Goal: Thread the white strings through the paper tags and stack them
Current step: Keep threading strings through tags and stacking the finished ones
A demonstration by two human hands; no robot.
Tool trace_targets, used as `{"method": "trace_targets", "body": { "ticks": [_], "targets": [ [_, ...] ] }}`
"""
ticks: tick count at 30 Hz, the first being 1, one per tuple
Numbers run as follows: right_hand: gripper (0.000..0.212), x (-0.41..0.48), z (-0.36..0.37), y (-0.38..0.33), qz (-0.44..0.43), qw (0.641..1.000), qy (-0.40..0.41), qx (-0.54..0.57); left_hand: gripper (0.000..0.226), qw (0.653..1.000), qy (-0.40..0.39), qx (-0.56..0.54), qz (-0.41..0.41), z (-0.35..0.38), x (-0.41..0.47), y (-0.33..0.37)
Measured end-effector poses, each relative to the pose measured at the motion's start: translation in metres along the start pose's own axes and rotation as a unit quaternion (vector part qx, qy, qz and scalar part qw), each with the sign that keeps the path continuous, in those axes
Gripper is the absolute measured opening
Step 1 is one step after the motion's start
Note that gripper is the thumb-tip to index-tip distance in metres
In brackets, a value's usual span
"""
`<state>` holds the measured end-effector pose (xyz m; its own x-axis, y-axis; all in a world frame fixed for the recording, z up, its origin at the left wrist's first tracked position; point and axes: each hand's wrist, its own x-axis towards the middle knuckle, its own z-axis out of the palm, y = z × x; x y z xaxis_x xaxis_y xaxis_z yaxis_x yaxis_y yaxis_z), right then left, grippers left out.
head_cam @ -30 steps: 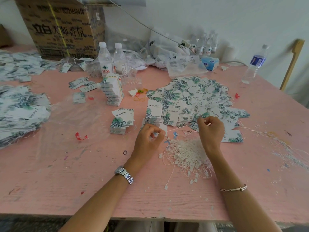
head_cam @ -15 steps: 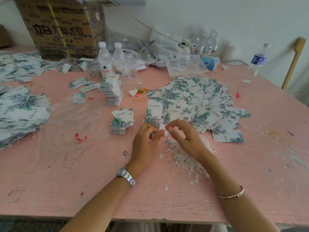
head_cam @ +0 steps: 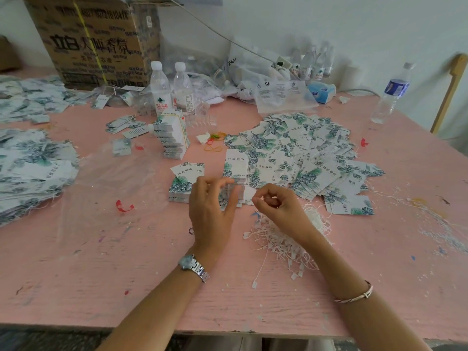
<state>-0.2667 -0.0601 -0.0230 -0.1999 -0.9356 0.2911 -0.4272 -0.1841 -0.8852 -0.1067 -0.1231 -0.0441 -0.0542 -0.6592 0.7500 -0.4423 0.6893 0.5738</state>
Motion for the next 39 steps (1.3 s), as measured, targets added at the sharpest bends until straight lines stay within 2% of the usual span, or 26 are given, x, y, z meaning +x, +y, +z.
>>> {"method": "trace_targets", "body": {
  "ticks": [3, 10, 15, 21, 27, 30, 33, 39],
  "targets": [
    [0.008, 0.002, -0.002, -0.001, 0.012, 0.999, 0.030, 0.018, 0.026, 0.997, 0.052, 0.055, 0.033, -0.002, 0.004, -0.005],
    [0.010, 0.002, -0.004, -0.001, 0.011, 1.000, 0.026, 0.012, 0.042, 0.979, -0.059, 0.189, 0.054, 0.000, 0.012, -0.005],
    [0.011, 0.001, -0.004, -0.001, 0.015, 1.000, 0.024, 0.010, 0.033, 0.978, -0.066, 0.192, 0.044, -0.001, 0.013, -0.006],
    [0.011, 0.001, -0.004, 0.000, 0.018, 0.999, 0.024, 0.020, 0.022, 0.984, -0.015, 0.169, 0.062, -0.003, 0.018, -0.016],
    [0.011, 0.002, -0.006, -0.002, 0.020, 0.996, 0.037, 0.078, 0.009, 0.979, 0.066, 0.138, 0.137, -0.002, 0.019, -0.018],
    [0.011, 0.003, -0.008, -0.004, 0.015, 0.992, 0.044, 0.119, 0.005, 0.964, 0.107, 0.111, 0.216, -0.005, 0.018, -0.015],
    [0.009, 0.004, -0.012, -0.007, 0.008, 0.983, 0.057, 0.172, 0.002, 0.945, 0.092, 0.086, 0.302, -0.004, 0.012, -0.009],
    [0.007, 0.005, -0.019, -0.007, 0.005, 0.978, 0.095, 0.186, 0.004, 0.924, 0.027, 0.039, 0.380, -0.002, 0.005, -0.001]
  ]
}}
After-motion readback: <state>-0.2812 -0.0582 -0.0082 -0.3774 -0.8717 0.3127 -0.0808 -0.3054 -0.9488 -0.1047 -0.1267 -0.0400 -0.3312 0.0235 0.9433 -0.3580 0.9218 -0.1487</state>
